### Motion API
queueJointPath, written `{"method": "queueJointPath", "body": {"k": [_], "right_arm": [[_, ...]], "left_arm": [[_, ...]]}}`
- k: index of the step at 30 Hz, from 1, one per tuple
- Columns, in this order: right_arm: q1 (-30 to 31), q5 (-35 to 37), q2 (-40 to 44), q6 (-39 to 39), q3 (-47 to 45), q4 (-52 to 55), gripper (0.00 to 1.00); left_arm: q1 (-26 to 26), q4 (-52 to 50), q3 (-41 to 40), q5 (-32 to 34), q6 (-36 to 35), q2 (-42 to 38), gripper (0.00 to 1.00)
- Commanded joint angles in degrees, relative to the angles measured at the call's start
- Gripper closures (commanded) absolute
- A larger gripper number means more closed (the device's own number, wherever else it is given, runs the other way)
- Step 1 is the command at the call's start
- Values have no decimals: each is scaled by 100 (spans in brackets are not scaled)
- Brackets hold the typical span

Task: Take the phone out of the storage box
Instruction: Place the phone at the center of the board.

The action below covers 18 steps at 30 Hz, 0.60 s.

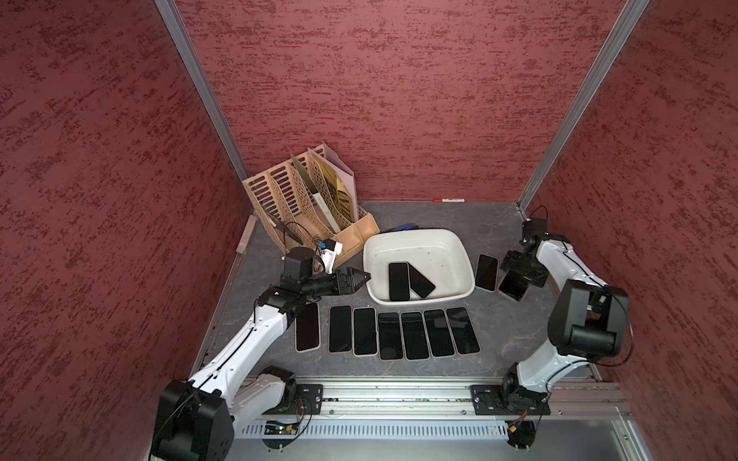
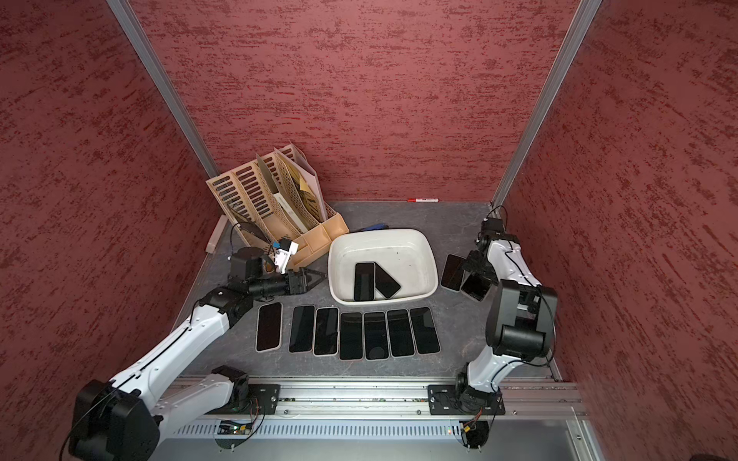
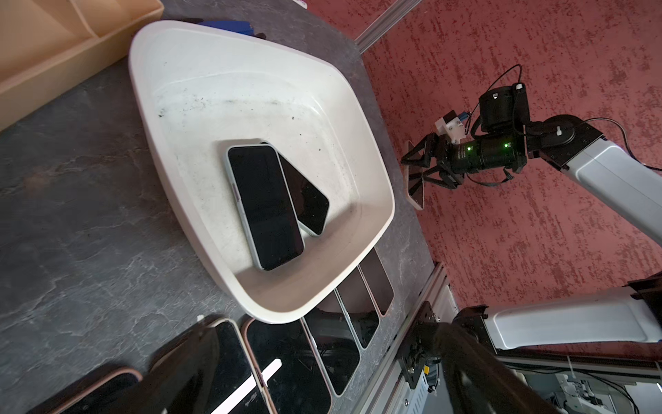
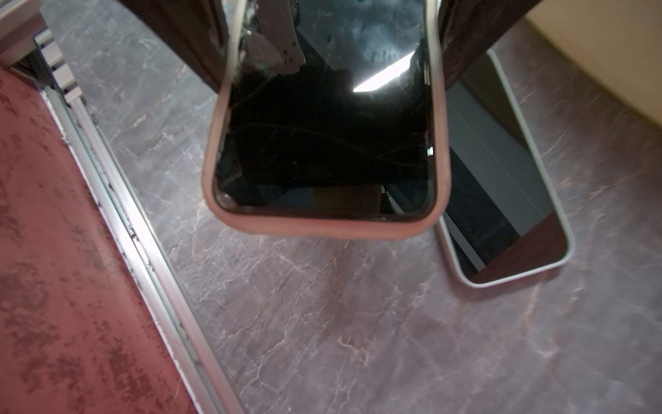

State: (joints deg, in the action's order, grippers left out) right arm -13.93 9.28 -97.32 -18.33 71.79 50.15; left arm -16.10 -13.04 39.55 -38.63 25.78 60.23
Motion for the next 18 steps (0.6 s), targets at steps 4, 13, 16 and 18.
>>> {"method": "queueJointPath", "body": {"k": [4, 13, 16, 18], "right_arm": [[-67, 284, -294, 334, 237, -400, 26], [-74, 389, -841, 1003, 428, -461, 24], [-67, 409, -836, 1237, 284, -628, 24], [-69, 238, -761, 1488, 91, -917, 23]], "left_arm": [[192, -287, 73, 223, -196, 14, 0], [362, -70, -32, 162, 34, 116, 0], [392, 88, -58, 142, 159, 182, 0], [397, 198, -61, 119, 239, 235, 0]]}}
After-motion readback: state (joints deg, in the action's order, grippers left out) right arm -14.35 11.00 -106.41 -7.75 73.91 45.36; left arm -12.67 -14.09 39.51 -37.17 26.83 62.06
